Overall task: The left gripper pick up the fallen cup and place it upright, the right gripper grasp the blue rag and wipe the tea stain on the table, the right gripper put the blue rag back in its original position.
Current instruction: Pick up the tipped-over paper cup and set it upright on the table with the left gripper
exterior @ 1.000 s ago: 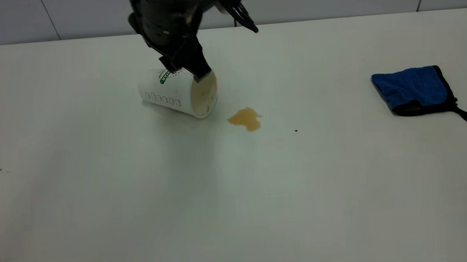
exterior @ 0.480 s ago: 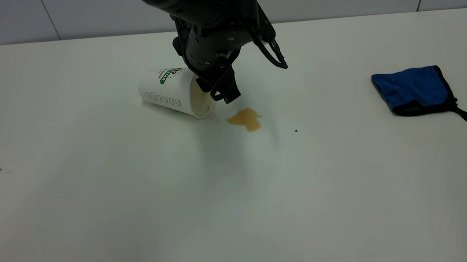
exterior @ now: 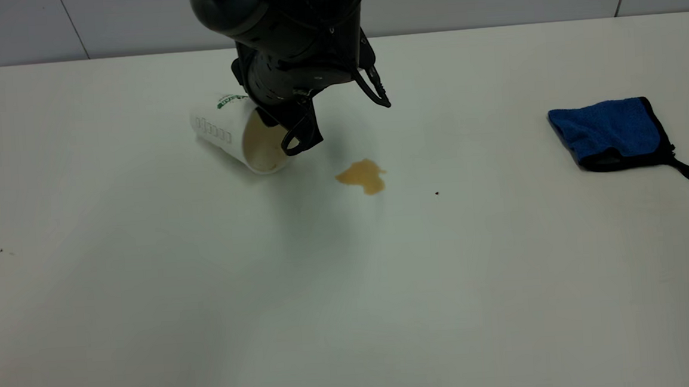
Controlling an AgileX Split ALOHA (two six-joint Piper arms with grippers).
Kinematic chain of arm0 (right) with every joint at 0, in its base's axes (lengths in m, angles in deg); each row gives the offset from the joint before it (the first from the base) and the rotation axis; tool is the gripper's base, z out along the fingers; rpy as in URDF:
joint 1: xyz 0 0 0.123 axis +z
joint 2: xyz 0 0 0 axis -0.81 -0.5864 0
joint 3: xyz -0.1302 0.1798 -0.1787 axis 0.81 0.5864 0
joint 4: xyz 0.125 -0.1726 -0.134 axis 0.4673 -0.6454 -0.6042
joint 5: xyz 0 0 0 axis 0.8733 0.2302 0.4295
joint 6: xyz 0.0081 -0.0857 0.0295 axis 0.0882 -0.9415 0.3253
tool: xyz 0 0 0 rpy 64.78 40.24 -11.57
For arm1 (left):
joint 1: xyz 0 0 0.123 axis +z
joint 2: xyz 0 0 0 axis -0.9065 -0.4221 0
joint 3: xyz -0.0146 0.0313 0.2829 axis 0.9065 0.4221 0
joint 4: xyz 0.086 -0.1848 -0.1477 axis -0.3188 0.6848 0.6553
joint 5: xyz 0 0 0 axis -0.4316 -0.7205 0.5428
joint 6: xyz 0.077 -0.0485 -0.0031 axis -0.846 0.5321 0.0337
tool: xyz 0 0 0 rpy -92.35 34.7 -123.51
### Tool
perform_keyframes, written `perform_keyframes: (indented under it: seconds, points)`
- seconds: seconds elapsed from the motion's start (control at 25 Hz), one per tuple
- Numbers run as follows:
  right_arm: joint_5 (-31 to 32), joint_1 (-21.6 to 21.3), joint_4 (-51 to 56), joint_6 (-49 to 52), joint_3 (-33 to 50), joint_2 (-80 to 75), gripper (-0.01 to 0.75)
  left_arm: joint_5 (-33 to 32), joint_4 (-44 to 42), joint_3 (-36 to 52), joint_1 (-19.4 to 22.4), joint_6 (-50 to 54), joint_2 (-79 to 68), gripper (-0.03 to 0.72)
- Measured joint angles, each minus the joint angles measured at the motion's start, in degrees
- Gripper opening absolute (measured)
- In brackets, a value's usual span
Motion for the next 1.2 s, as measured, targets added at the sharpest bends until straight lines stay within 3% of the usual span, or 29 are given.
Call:
perform_keyframes:
  seconds: [0.08,0.16,0.44,0.76,1.2]
  points:
    - [0.0,0.0,0.0,0.0,0.0,0.0,0.239,-1.0,0.0,0.0,0.2,0.1,0.1,0.100]
    - [0.0,0.0,0.0,0.0,0.0,0.0,0.239,-1.6,0.1,0.0,0.6,0.1,0.7,0.028]
    - [0.0,0.0,0.0,0.0,0.0,0.0,0.239,-0.9,7.5,0.0,5.8,-0.8,11.0,0.012]
    - [0.0,0.0,0.0,0.0,0.0,0.0,0.239,5.4,38.0,0.0,16.6,-11.2,17.9,0.011]
    - [0.0,0.0,0.0,0.0,0.0,0.0,0.239,10.1,76.3,0.0,25.0,-37.2,16.5,0.011]
